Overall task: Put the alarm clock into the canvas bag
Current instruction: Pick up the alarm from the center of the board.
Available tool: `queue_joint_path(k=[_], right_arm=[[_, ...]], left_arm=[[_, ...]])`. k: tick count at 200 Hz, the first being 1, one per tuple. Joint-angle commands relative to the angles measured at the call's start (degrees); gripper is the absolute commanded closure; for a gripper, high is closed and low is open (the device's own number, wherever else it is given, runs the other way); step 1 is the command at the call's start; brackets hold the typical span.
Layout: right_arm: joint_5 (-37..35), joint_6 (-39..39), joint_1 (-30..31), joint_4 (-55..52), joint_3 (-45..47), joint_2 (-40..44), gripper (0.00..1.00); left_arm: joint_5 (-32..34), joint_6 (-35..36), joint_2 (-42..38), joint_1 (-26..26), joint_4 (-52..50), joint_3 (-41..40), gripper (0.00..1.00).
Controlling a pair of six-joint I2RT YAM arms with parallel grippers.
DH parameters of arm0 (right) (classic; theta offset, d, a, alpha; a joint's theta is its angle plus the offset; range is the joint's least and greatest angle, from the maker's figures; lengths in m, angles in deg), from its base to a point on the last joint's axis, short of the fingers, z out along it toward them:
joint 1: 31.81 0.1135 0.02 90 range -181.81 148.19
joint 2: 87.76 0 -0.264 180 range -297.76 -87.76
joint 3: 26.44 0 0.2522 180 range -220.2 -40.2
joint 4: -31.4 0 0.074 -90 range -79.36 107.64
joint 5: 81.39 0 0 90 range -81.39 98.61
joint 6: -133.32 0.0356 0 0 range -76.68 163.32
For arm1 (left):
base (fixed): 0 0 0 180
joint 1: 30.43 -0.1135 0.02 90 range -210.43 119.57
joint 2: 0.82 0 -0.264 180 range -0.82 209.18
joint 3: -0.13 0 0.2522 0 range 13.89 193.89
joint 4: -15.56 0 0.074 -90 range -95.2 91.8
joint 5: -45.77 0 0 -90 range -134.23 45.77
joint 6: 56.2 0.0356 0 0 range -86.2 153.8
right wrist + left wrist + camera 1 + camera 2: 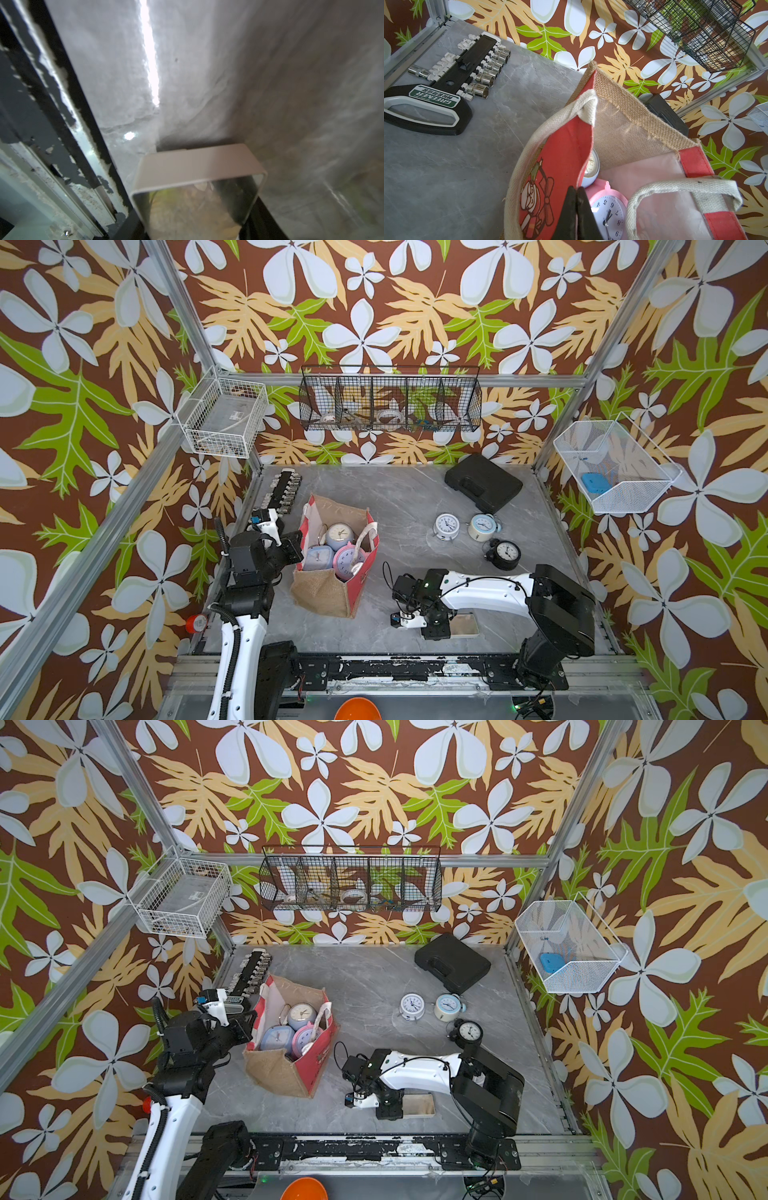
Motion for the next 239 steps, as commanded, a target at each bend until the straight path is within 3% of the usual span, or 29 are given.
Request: queue_joint_path(k=[1, 73, 187, 239], right_arm=[[0.1, 0.3, 0.1, -1.3, -0.9, 1.3, 0.55], [-0.6, 2.4, -1.6, -1.4, -7.5, 7.7, 0.59], [-3.2, 13.6, -2.3, 16.0, -27.0, 14.0, 0.64], [-3.6, 13.1, -2.3, 22.7, -36.1, 13.3, 0.64]], left_arm=[[-0.1, -0.3, -0.1, -0.1, 0.4, 0.0, 1.00], [0.1, -0.3, 0.0, 0.0, 0.4, 0.0, 1.00], [-0.4, -0.3, 0.4, 0.0, 0.5, 0.0, 1.00], [-0.8, -0.4, 0.5, -0.1, 0.6, 0.0, 1.00]])
